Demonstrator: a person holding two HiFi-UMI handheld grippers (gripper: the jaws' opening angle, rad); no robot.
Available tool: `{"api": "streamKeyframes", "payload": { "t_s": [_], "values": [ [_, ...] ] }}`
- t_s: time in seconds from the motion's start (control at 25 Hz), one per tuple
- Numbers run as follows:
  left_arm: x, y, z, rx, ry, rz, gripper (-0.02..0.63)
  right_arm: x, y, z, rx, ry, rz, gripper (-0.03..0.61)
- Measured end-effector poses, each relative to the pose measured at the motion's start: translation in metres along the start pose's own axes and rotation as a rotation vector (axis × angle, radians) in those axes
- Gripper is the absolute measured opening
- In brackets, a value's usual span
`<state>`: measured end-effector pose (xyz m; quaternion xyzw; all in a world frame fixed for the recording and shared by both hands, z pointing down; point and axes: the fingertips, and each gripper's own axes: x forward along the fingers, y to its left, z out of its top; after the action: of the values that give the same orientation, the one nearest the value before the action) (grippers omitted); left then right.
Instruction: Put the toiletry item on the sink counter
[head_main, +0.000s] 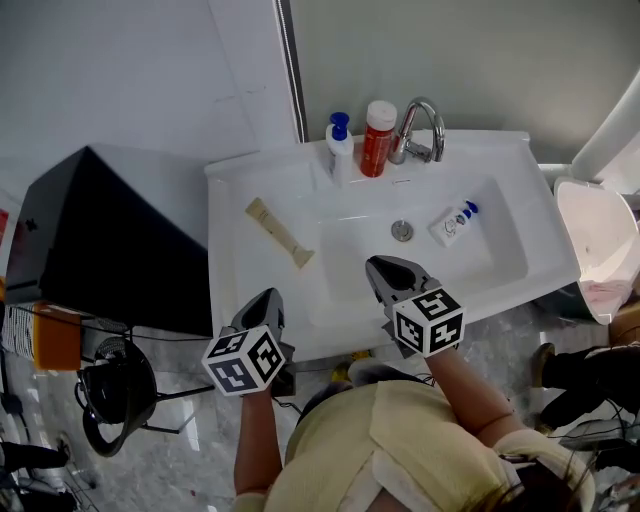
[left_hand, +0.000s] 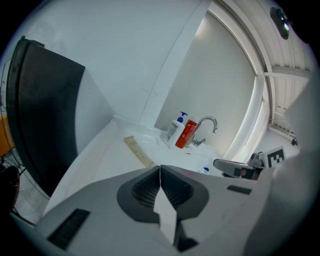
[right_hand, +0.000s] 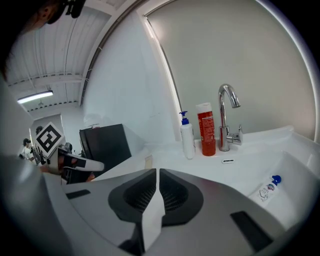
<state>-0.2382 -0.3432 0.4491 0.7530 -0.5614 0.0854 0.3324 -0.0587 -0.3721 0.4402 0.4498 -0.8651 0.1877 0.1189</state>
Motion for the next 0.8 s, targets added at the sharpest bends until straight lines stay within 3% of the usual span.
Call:
{"api": "streamKeyframes", "payload": {
  "t_s": [0.32,0.8],
  "values": [
    [-0.001,0.001,-0.005,-0.002,0.013,0.003,0.038,-0.006,-0.011,-0.008,0.028,0.021,-0.044,0.028],
    [0.000,-0.004,-0.006,-0.006,0.014,0.005,0.038,-0.007,-0.016,-0.008,0.045,0.022,-0.044,0.026]
  ]
}}
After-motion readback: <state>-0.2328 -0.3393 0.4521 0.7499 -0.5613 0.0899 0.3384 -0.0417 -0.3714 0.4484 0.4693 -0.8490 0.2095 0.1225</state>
